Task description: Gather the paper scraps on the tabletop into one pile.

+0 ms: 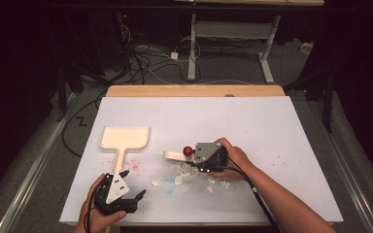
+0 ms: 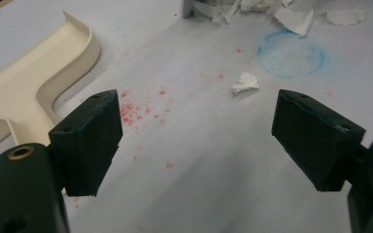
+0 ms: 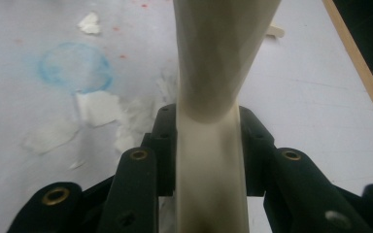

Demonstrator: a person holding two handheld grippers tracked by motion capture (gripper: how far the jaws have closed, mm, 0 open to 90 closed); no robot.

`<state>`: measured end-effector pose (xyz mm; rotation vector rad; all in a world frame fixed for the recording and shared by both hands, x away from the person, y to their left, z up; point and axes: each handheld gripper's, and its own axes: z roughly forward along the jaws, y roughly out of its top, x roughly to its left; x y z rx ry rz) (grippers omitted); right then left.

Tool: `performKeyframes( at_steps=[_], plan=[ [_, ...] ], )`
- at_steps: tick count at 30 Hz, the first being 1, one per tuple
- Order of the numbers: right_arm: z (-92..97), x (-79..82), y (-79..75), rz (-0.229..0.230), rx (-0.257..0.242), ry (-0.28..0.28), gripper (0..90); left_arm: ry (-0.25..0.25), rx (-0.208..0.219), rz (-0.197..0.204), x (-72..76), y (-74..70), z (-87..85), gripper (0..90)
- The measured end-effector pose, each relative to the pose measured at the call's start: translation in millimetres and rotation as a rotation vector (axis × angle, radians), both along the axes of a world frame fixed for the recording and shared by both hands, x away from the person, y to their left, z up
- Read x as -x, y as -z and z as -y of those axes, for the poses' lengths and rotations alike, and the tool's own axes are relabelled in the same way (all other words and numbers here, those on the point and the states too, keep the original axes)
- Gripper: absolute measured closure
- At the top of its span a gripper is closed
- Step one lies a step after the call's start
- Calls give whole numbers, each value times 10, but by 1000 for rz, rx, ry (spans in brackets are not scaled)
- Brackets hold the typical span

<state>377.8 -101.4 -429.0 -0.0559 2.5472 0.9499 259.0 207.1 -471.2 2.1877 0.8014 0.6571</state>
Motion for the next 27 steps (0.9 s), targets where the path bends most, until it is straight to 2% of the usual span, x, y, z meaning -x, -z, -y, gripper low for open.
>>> performKeyframes(
  at_steps=[1,2,5,7,8,9,10,14,16,17,18,19,20,24,25,26,27],
  plan=[
    [37,37,-10,-3,-2,-12,677,-4,3,-12,5,5,3,179],
    [101,90,-37,-12,-6,-28,677,1,0,-3,-1,5,2,179],
    [162,136,-63,-7,-20,-26,678,4,-3,-3,-4,7,8,179],
    [207,157,-89,18,-33,-8,678,3,0,-17,-1,12,17,179],
    [271,158,-142,26,-66,13,678,4,-2,-17,-2,12,21,179],
    [271,158,-142,26,-66,13,678,8,-7,-6,-9,10,20,179],
    [311,144,-199,34,-93,33,678,8,-9,-5,-10,8,23,179],
    [331,133,-278,62,-112,69,678,-3,8,-13,-7,1,21,179],
    [349,128,-355,58,-143,91,678,-3,10,3,-10,-15,7,179],
    [357,132,-385,50,-171,98,678,-10,17,-4,-5,-16,3,179],
    [361,140,-409,49,-181,101,678,-12,14,13,-7,-32,-15,179],
    [354,175,-448,65,-201,127,678,-18,21,22,-2,-46,-35,179],
    [345,202,-484,54,-214,141,678,-24,27,27,1,-59,-54,177],
    [260,327,-614,-17,-249,154,678,-19,119,52,36,-129,-197,173],
    [237,352,-631,-46,-264,152,678,-23,120,63,40,-144,-238,170],
    [195,392,-647,-101,-299,152,678,-34,122,71,40,-152,-267,163],
    [149,425,-649,-141,-313,143,678,-46,126,76,40,-156,-294,162]
  ],
)
